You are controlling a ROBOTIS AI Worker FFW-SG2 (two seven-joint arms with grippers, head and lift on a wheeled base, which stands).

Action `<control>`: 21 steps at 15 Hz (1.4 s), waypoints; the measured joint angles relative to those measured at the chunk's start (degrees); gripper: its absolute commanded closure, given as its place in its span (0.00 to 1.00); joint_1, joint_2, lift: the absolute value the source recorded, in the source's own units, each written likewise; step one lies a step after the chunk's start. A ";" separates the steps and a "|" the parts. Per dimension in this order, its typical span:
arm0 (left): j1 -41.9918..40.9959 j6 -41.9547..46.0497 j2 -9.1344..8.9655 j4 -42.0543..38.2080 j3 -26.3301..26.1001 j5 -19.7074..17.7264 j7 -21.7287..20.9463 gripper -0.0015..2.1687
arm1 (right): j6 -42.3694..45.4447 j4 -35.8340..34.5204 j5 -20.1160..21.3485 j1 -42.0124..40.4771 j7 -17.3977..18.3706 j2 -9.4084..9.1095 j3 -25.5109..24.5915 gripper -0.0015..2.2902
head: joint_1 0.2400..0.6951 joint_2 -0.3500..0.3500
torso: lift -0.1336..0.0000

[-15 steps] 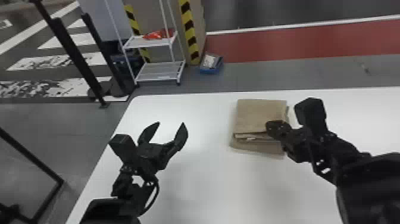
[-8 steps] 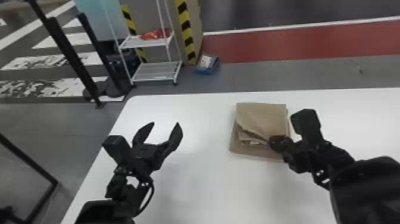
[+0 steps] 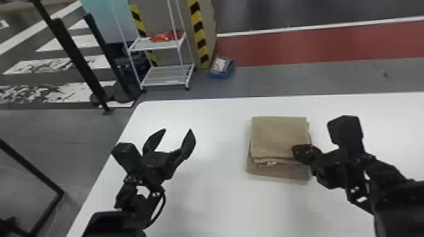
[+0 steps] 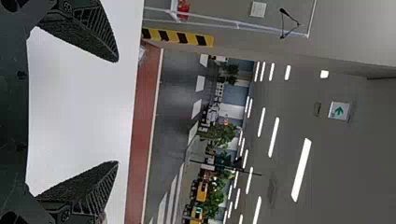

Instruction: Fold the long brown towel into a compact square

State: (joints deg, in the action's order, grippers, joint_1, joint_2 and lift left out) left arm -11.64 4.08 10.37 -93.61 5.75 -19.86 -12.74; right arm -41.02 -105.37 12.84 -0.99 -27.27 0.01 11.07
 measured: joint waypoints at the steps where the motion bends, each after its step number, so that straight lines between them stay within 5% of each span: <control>1: 0.03 0.00 -0.05 0.00 -0.05 0.00 0.00 0.05 | 2.19 0.22 -1.64 1.07 0.34 -0.01 -0.73 0.90 | 1.00 0.84 | 0.07; 5: -0.17 0.00 -0.18 -0.01 -0.02 0.08 0.00 0.05 | 8.96 10.79 -5.36 9.31 1.72 -0.01 -2.31 0.90 | 1.00 0.81 | 0.07; 8: -0.46 0.00 -0.13 -0.23 0.51 0.08 0.00 0.05 | 11.62 20.87 -4.34 13.57 5.54 -0.01 -2.40 0.90 | 1.00 0.79 | 0.07; 12: -0.16 0.00 -0.20 0.22 0.35 0.08 0.00 0.05 | 13.51 27.18 -3.25 15.81 6.00 -0.01 -2.56 0.90 | 1.00 0.77 | 0.07; 15: -0.16 0.01 -0.15 0.24 0.42 0.09 0.00 0.05 | 12.01 27.20 -2.78 16.49 5.30 -0.01 -2.59 0.90 | 1.00 0.77 | 0.07; 21: -0.31 0.11 -0.04 -0.09 0.39 0.08 0.00 0.05 | 20.06 10.40 -4.62 4.55 2.84 -0.01 3.41 0.90 | 1.00 0.90 | 0.07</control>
State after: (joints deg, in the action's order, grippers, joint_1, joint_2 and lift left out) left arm -11.95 4.19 10.33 -93.70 6.14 -19.78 -12.74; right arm -20.96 -94.97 8.22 3.55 -24.42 0.00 14.48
